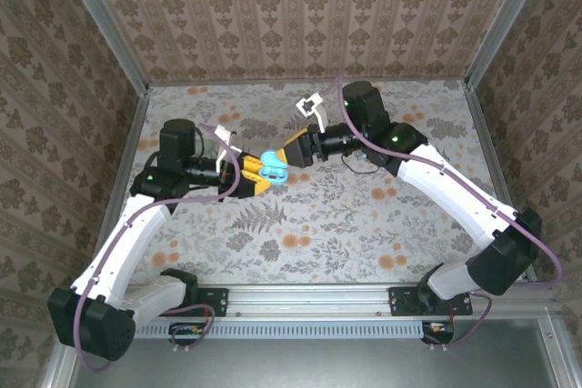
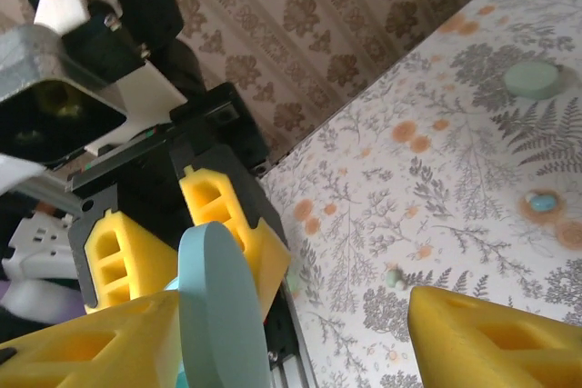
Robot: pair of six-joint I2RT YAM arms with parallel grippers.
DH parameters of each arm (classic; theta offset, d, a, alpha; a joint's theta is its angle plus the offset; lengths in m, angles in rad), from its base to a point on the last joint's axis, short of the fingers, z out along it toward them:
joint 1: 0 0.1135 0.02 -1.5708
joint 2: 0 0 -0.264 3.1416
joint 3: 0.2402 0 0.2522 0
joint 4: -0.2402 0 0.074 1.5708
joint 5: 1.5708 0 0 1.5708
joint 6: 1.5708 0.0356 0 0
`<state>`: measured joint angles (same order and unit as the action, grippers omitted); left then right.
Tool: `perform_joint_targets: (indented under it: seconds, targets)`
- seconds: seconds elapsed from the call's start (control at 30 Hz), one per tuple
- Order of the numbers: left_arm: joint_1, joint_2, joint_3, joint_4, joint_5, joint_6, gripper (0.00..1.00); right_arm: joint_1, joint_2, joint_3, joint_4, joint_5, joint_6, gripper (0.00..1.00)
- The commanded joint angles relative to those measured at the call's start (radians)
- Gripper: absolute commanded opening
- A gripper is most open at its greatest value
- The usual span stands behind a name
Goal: Insert wireless bluetooth earbuds into charging case
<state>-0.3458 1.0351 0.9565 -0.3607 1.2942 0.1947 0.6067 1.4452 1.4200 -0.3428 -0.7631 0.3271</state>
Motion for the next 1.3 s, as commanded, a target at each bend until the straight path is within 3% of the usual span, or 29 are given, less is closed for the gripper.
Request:
perform_joint_targets:
  seconds: [0.0, 0.53, 0.67, 0.77, 0.87, 0.97, 1.27]
  targets:
    - [-0.005, -0.010, 0.006, -0.008, 0.046, 0.038, 0.00, -0.010, 0.015, 0.001, 0.018, 0.072, 0.053, 0.68]
    - [0.071, -0.015, -0.038, 0.073, -0.075, -0.107, 0.00, -0.017, -0.046, -0.016, 0.012, 0.098, 0.126, 0.73]
    - [0.107, -0.030, -0.044, 0.040, -0.129, -0.119, 0.00, -0.027, -0.031, 0.016, -0.045, 0.194, 0.174, 0.73]
    - [0.150, -0.056, -0.056, 0.000, -0.180, -0.128, 0.00, -0.037, 0.011, 0.045, -0.126, 0.338, 0.192, 0.71]
    - [0.198, -0.083, -0.069, -0.037, -0.183, -0.132, 0.00, -0.040, 0.091, 0.063, -0.173, 0.474, 0.269, 0.65]
    - [0.238, -0.122, -0.086, -0.060, -0.209, -0.138, 0.00, -0.025, 0.222, 0.132, -0.238, 0.505, 0.313, 0.59]
    - [0.304, -0.214, -0.091, -0.165, -0.295, -0.097, 0.00, 0.097, 0.646, 0.466, -0.348, 0.607, 0.374, 0.54]
